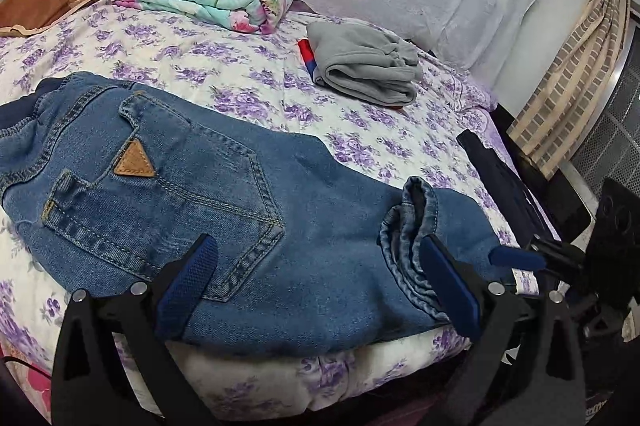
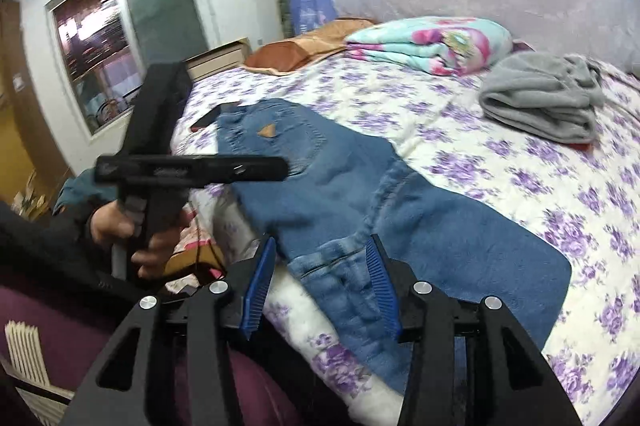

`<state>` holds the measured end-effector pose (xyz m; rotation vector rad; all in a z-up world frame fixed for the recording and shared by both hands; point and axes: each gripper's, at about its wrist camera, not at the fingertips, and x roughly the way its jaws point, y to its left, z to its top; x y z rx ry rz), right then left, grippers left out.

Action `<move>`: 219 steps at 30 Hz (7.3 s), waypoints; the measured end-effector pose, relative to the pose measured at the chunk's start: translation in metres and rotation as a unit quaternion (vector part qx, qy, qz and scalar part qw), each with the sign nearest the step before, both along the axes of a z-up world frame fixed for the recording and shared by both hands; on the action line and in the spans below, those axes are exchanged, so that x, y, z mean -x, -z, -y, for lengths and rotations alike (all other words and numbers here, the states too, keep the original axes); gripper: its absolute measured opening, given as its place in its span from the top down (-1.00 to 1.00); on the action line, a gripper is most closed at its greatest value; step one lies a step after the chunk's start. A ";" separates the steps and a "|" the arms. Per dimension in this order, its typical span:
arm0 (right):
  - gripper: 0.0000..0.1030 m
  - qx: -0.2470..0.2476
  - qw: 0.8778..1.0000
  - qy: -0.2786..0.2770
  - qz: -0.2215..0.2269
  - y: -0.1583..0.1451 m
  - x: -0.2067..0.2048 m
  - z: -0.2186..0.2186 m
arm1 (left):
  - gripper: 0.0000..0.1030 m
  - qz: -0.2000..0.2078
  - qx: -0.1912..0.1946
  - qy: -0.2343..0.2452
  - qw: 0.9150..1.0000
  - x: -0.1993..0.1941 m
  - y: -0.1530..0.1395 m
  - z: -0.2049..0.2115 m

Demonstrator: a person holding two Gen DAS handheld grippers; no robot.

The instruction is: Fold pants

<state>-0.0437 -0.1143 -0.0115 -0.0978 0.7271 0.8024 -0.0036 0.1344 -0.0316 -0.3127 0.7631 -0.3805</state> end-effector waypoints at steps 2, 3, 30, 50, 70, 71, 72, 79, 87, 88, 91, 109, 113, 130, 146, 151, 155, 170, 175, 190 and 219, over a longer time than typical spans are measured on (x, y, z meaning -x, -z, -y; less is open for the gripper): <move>0.20 0.005 0.999 0.016 -0.031 0.010 -0.012 -0.001 | -0.91 0.000 0.004 0.001 1.000 0.002 0.000 -0.001; 0.21 0.013 0.999 0.013 -0.046 0.016 -0.017 -0.005 | -0.91 -0.001 0.005 0.001 1.000 0.002 0.001 -0.002; 0.39 0.146 0.987 -0.060 0.019 0.045 0.016 -0.042 | -0.90 -0.002 0.007 -0.006 1.000 0.009 0.004 -0.005; 0.58 0.073 0.996 -0.020 -0.036 0.059 -0.026 -0.066 | -0.90 -0.001 0.017 -0.008 1.000 0.017 0.001 -0.013; 0.45 -0.003 0.987 0.106 -0.122 0.047 -0.092 -0.021 | -0.90 -0.007 0.015 -0.022 1.000 0.017 0.003 -0.011; 0.44 -0.030 0.987 0.101 -0.122 0.033 -0.082 -0.009 | -0.90 -0.007 0.015 -0.022 1.000 0.017 0.003 -0.012; 0.42 -0.040 0.988 0.101 -0.106 0.022 -0.071 -0.002 | -0.90 -0.006 0.015 -0.022 1.000 0.017 0.003 -0.012; 0.33 0.016 0.980 0.171 -0.100 0.042 -0.035 0.079 | -0.90 0.003 0.036 -0.028 0.999 0.019 0.004 -0.019; -0.34 -0.124 0.980 0.154 0.025 -0.005 0.009 0.116 | -0.91 0.036 0.148 -0.165 0.974 0.061 -0.012 -0.111; -0.34 -0.136 0.978 0.157 0.020 -0.002 0.006 0.123 | -0.91 0.022 0.158 -0.178 0.971 0.059 -0.007 -0.120; -0.34 -0.155 0.973 0.168 -0.027 0.012 -0.008 0.135 | -0.91 -0.030 0.220 -0.222 0.950 0.049 0.022 -0.150; -0.15 -0.177 0.973 0.147 -0.020 0.037 -0.029 0.128 | 0.21 0.006 0.162 -0.216 0.963 -0.013 0.007 -0.124; -0.15 -0.186 0.969 0.159 -0.014 0.036 -0.026 0.137 | 0.37 0.054 0.087 -0.196 0.975 -0.003 -0.025 -0.100; -0.18 -0.219 0.938 0.269 -0.001 0.032 0.006 0.222 | 0.37 0.072 -0.262 0.199 0.941 0.040 -0.020 0.203; -0.37 -0.235 0.944 0.231 -0.033 0.029 0.009 0.215 | 0.30 0.027 -0.235 0.199 0.951 0.024 -0.024 0.199; -0.56 -0.255 0.942 0.211 -0.052 0.025 0.013 0.212 | -0.66 0.041 -0.218 0.220 0.950 0.021 -0.012 0.214; -0.68 -0.262 0.945 0.181 -0.073 0.020 0.012 0.202 | -0.86 0.041 -0.199 0.267 0.942 0.036 -0.020 0.223; 0.86 -0.089 0.991 0.084 -0.056 0.003 0.007 0.114 | -0.90 -0.034 0.012 0.196 0.980 0.027 -0.036 0.113; 0.85 -0.092 0.991 0.085 -0.041 -0.007 0.026 0.134 | -0.90 -0.005 0.032 0.169 0.985 0.033 -0.048 0.076; -0.93 -0.220 0.951 0.149 -0.161 0.019 0.013 0.189 | -0.90 -0.112 0.110 0.143 0.977 -0.049 0.003 0.033; -0.14 -0.265 0.913 0.098 -0.296 0.061 -0.041 0.136 | -0.91 -0.174 0.140 0.198 0.954 -0.089 0.032 0.045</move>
